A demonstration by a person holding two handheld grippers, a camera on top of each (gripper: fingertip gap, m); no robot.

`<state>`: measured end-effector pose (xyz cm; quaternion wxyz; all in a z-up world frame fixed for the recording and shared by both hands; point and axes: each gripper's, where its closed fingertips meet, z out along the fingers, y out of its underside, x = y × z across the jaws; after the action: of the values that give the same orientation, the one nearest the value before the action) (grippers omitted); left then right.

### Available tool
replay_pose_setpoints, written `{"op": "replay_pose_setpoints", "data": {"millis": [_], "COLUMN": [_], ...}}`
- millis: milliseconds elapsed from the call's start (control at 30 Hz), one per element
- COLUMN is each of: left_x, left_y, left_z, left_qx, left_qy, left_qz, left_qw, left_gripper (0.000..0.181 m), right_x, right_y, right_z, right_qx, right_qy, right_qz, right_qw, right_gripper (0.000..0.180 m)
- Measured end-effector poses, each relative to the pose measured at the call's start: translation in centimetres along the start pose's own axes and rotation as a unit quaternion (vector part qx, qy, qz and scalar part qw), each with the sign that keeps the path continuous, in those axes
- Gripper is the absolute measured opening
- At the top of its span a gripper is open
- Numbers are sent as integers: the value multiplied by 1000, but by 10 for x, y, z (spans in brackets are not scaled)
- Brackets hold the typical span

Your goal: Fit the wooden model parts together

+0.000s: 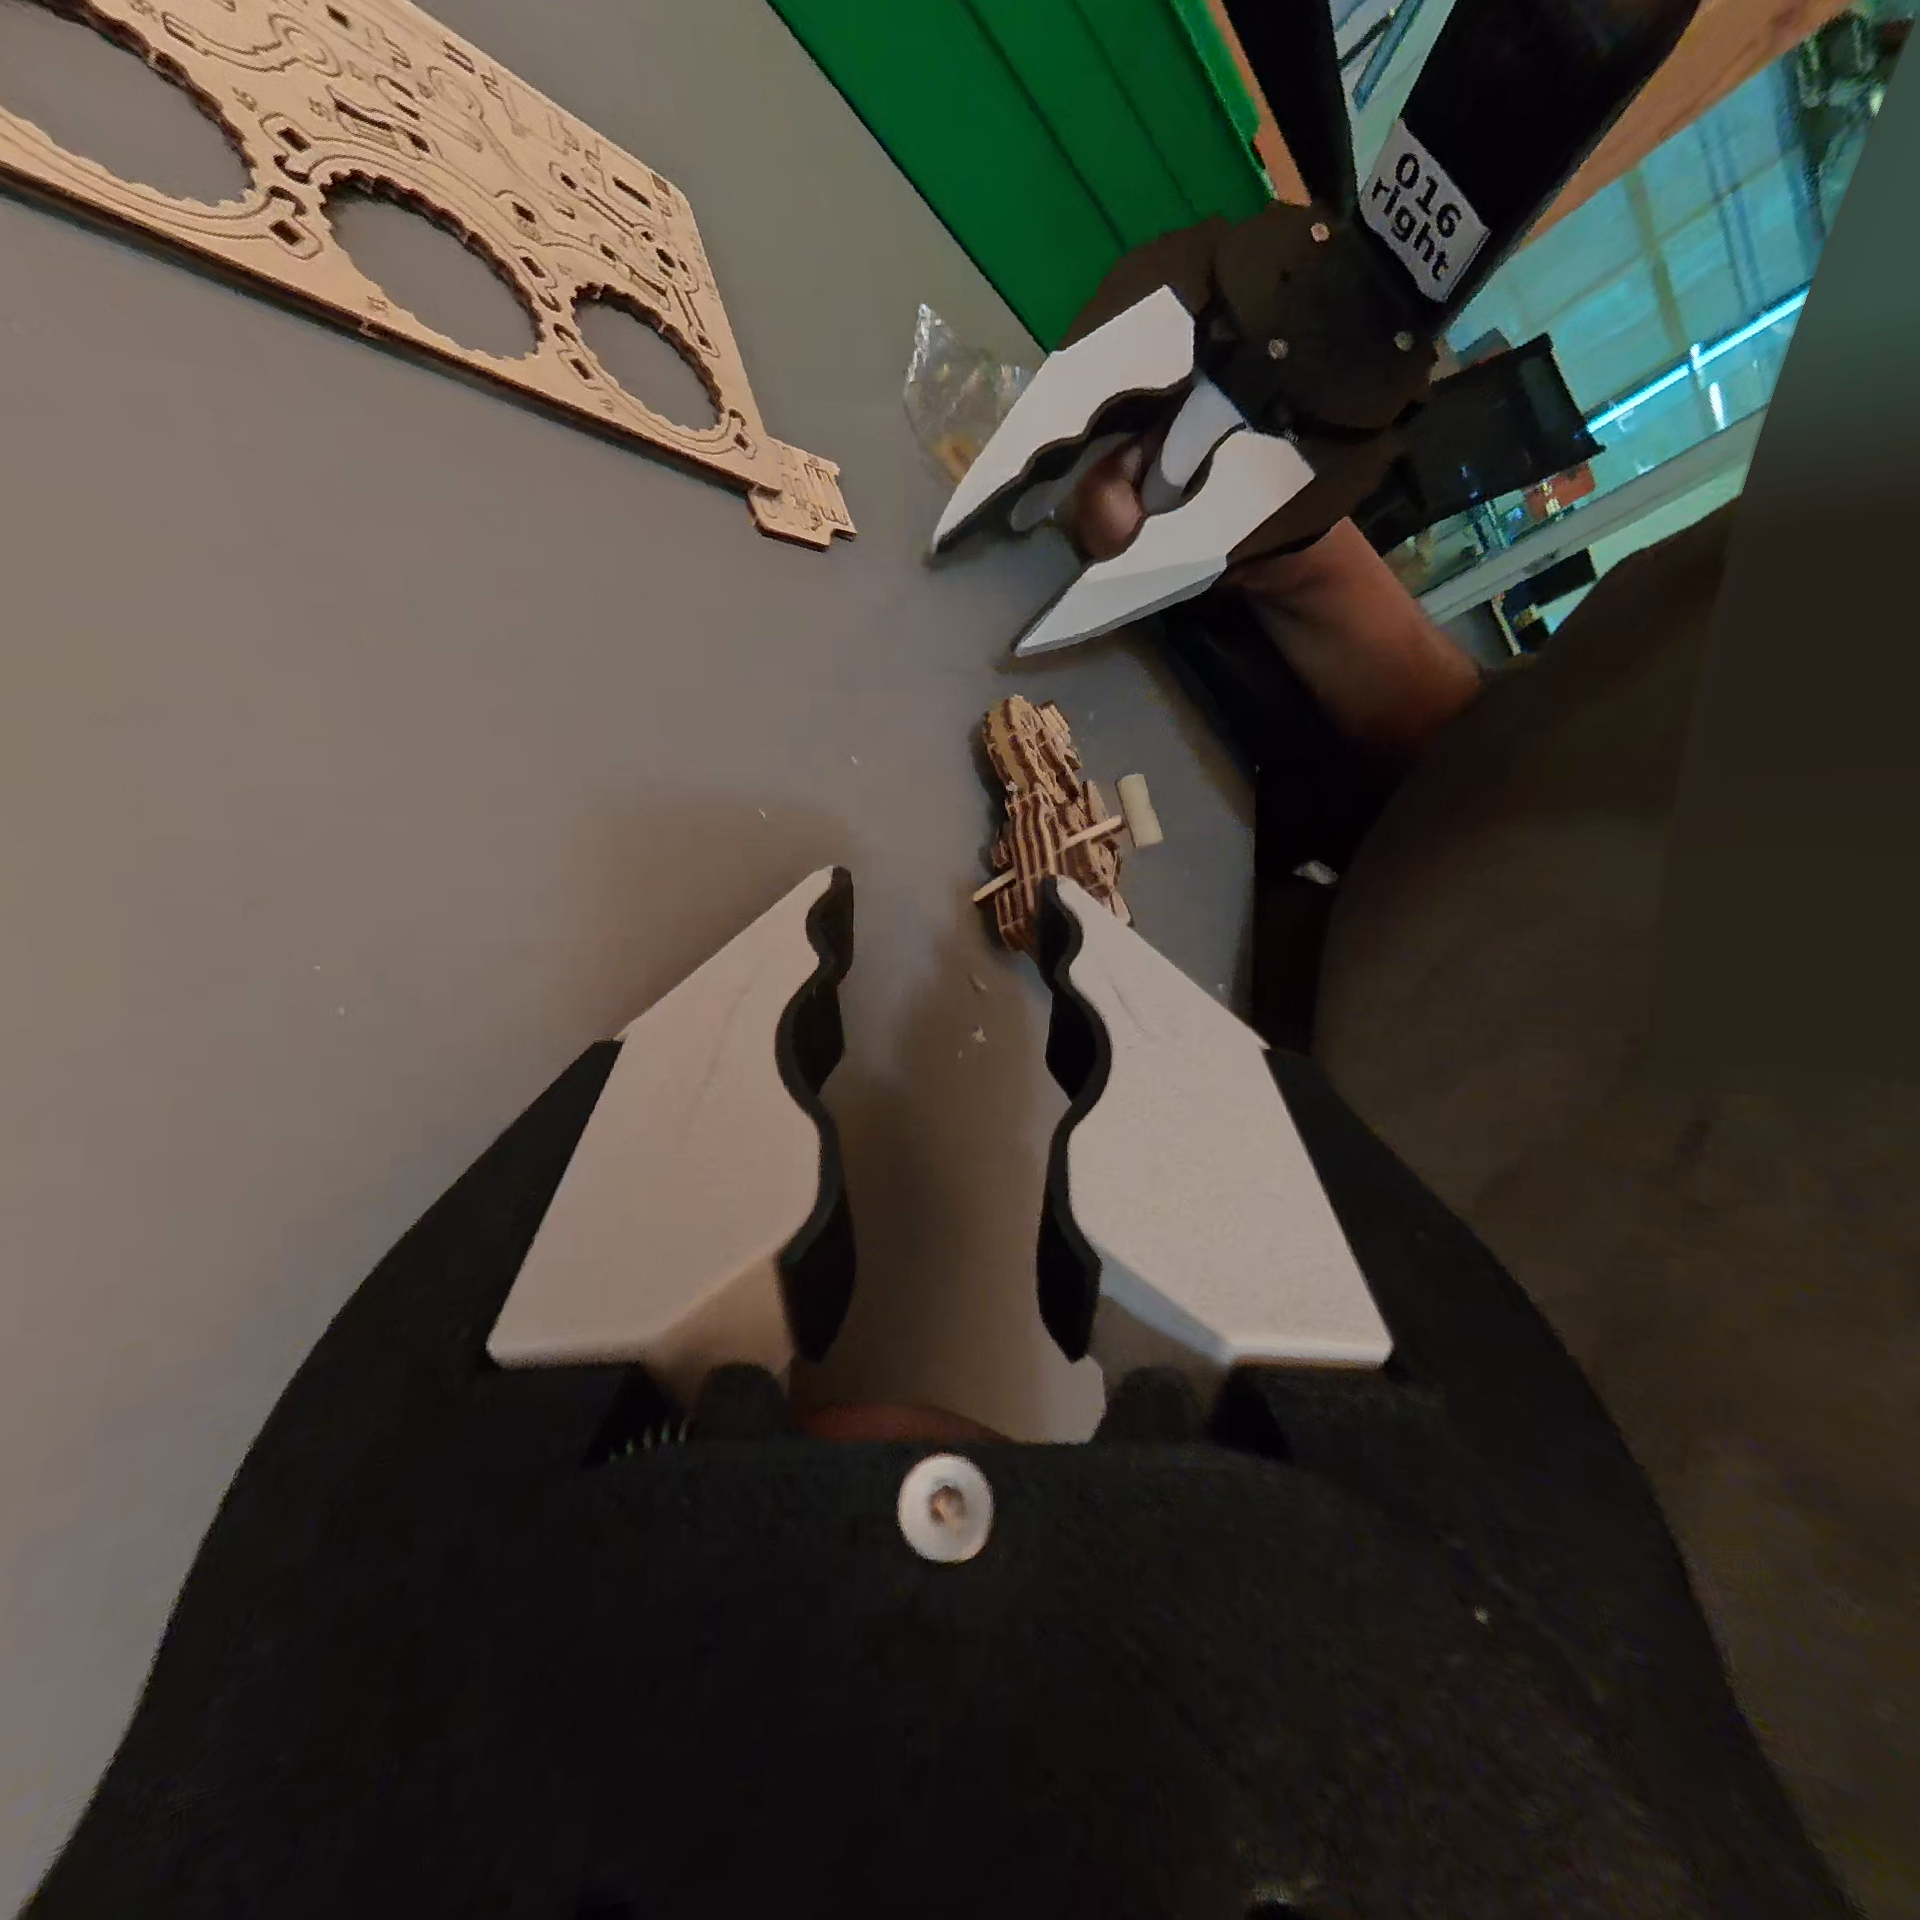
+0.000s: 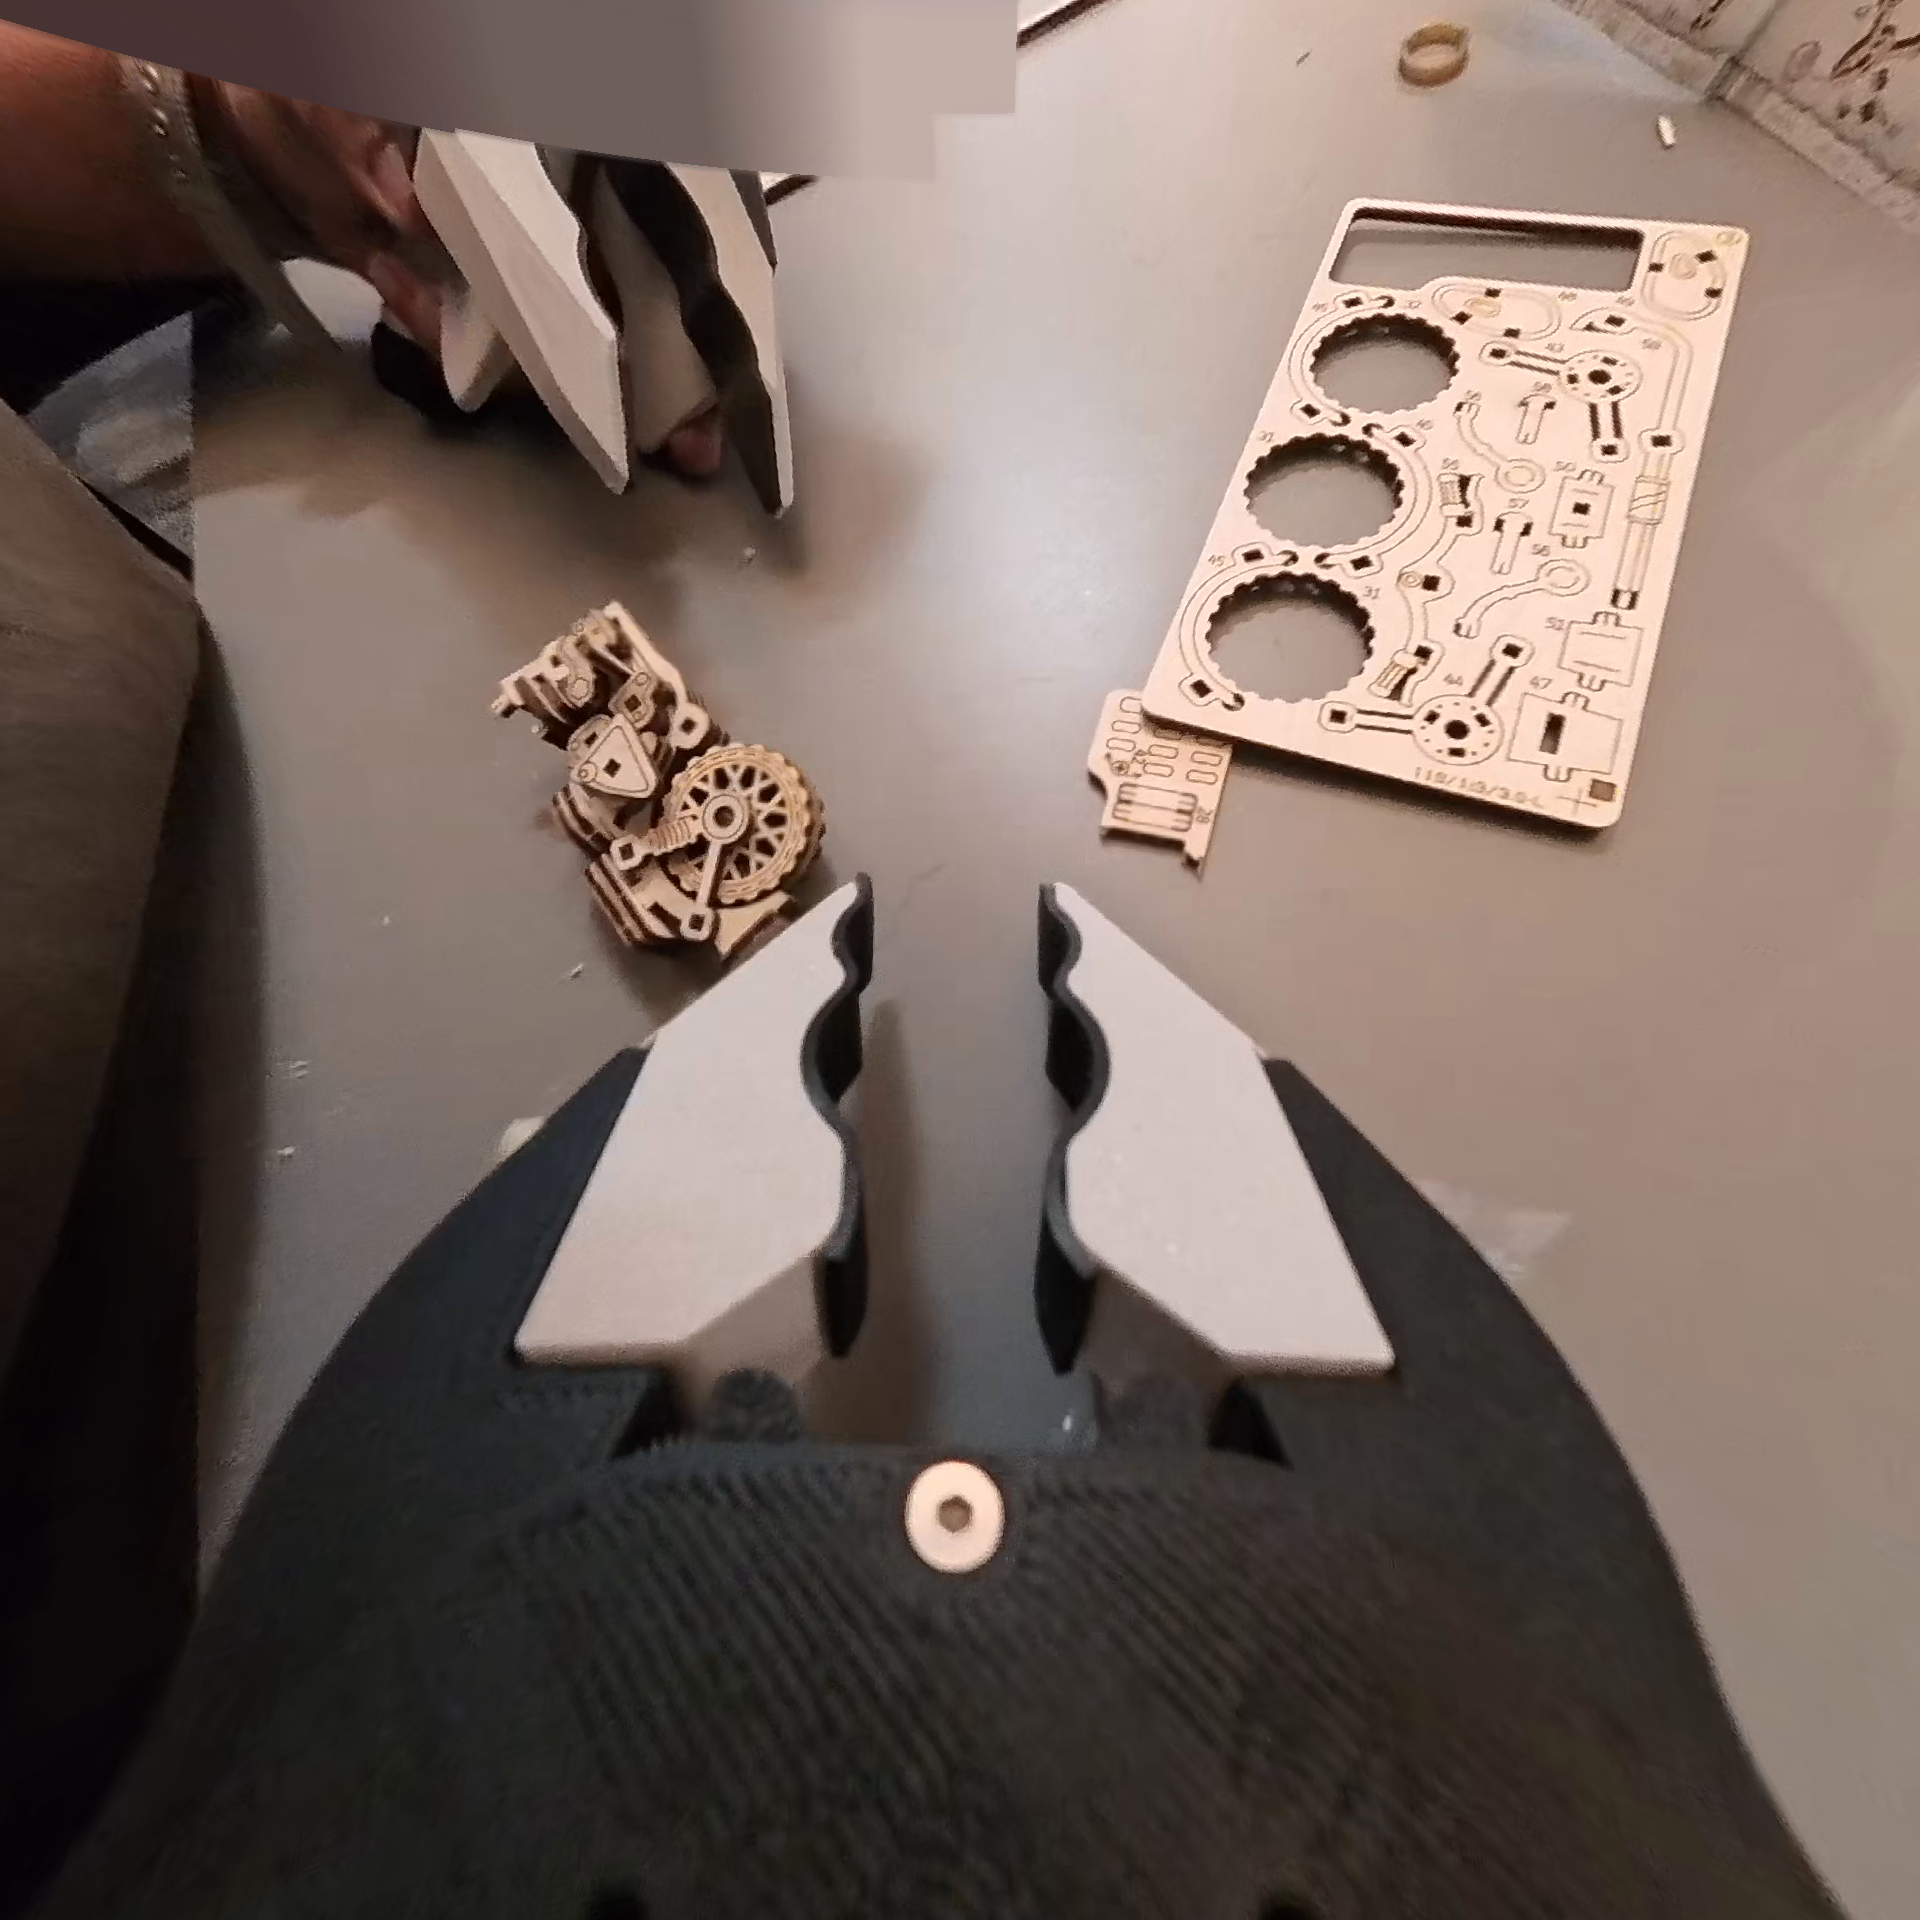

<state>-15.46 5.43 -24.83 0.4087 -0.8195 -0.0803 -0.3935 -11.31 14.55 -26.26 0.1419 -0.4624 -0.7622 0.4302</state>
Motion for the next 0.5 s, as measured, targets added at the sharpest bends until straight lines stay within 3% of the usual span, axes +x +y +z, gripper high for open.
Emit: {"op": "replay_pose_setpoints", "data": {"millis": [167,300,500], "left_x": [0,19,18], "left_y": [8,-4,3], "left_z": [7,11,11], "left_qx": [-22,18,15], "left_qy": [-35,-14,-13], "left_qz": [18,-59,-166], "left_qw": [999,998,986], "left_gripper": [29,30,23], "right_x": [-4,-14,-39], "right_y": [-2,-13,-24], "right_z": [-9,-10,-10], "right_qx": [17,37,54], "right_qy": [2,-5,-26], "right_qz": [-6,-17,-44], "right_qw": [1000,999,997], "right_gripper": [29,27,25]}}
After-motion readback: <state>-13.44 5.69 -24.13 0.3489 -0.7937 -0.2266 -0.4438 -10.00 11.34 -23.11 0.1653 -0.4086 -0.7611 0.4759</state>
